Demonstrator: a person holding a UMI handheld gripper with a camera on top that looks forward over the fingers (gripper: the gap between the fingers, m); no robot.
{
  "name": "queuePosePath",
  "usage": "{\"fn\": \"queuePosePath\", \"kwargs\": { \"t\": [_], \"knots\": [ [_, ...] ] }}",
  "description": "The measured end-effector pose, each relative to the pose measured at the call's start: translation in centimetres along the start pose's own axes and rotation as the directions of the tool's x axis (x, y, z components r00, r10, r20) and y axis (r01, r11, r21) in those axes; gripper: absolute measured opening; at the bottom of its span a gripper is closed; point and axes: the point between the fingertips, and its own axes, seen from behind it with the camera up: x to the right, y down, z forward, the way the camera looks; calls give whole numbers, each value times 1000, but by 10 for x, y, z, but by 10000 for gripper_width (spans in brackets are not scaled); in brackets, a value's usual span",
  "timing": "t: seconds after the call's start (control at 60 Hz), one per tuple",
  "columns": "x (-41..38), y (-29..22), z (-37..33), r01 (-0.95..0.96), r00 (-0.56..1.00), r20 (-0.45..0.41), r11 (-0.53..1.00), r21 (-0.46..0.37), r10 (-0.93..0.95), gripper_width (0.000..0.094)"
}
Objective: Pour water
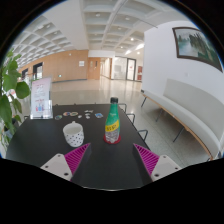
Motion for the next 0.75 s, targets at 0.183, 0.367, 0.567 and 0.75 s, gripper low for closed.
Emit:
{"fn": "queuePosePath", "kwargs": {
  "t": [0.183,0.367,0.567,0.75],
  "knots": [
    [-7,14,-82,-8,1000,3,1000,0,8,859],
    [-16,20,-142,7,1000,14,999,31,-8,857],
    [-22,29,-169,11,999,31,1000,22,-12,857],
    [-15,30,-171,45,999,-2,998,33,-45,857]
  ]
}}
